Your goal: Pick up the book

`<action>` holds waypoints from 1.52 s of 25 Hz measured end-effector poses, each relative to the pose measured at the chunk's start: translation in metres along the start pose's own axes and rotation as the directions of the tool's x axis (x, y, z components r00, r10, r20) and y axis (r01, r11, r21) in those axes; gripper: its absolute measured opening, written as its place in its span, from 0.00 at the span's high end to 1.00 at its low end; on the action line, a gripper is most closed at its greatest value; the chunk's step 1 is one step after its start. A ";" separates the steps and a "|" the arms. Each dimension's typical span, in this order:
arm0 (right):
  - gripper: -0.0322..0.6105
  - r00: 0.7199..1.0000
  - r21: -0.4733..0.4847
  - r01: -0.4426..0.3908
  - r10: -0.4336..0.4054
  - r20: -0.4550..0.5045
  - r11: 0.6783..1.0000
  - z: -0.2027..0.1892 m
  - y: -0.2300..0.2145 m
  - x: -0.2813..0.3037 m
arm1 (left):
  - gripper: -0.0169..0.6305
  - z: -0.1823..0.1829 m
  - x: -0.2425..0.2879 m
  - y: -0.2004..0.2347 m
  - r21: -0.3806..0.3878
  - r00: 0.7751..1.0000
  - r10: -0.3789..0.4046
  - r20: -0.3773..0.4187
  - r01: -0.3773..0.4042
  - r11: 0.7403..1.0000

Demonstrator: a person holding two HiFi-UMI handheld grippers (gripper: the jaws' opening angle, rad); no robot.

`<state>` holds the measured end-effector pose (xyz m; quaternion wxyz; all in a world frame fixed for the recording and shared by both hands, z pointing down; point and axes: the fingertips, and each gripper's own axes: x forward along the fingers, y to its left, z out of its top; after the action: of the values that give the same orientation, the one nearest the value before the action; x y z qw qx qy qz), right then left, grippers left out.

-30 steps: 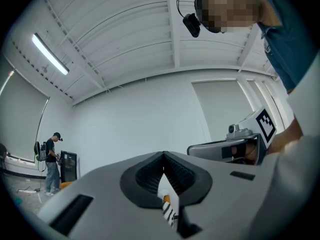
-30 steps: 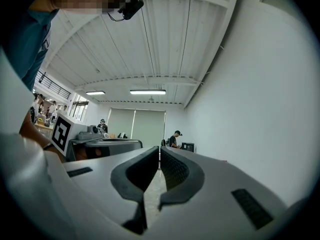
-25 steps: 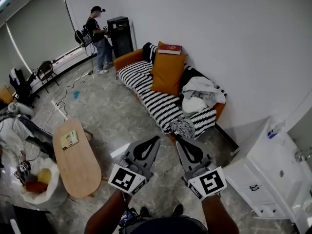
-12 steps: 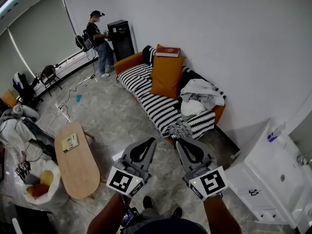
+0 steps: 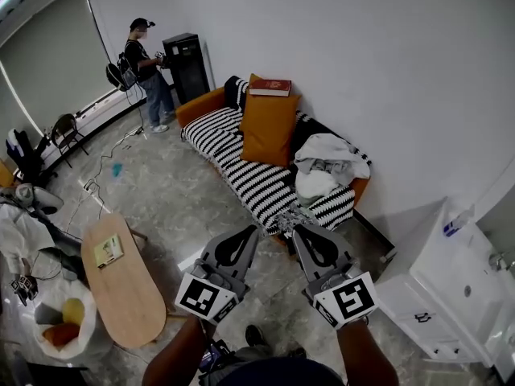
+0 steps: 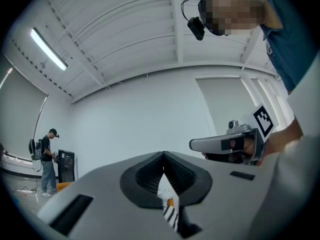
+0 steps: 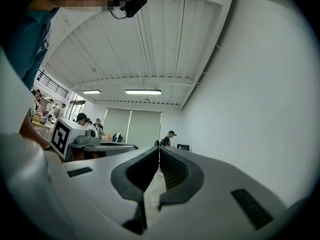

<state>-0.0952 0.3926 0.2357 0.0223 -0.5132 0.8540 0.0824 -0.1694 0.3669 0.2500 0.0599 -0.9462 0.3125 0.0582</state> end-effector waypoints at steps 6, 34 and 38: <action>0.93 0.999 -0.027 0.043 -0.044 -0.026 0.999 -0.005 -0.001 0.049 | 0.97 -0.001 0.015 0.047 -0.009 0.998 -0.058 0.040 0.058 0.998; 0.93 0.999 0.040 -0.035 0.036 -0.015 0.999 -0.051 -0.164 0.123 | 0.97 -0.043 0.181 0.093 -0.007 0.999 0.034 -0.019 -0.034 0.999; 0.93 0.999 0.042 -0.046 0.046 -0.001 0.998 -0.052 -0.191 0.119 | 0.97 -0.048 0.206 0.084 -0.001 0.999 0.042 -0.028 -0.042 0.999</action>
<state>0.0190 0.1923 0.2501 0.0302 -0.4929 0.8672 0.0643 -0.0514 0.1723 0.2605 0.0536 -0.9402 0.3333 0.0466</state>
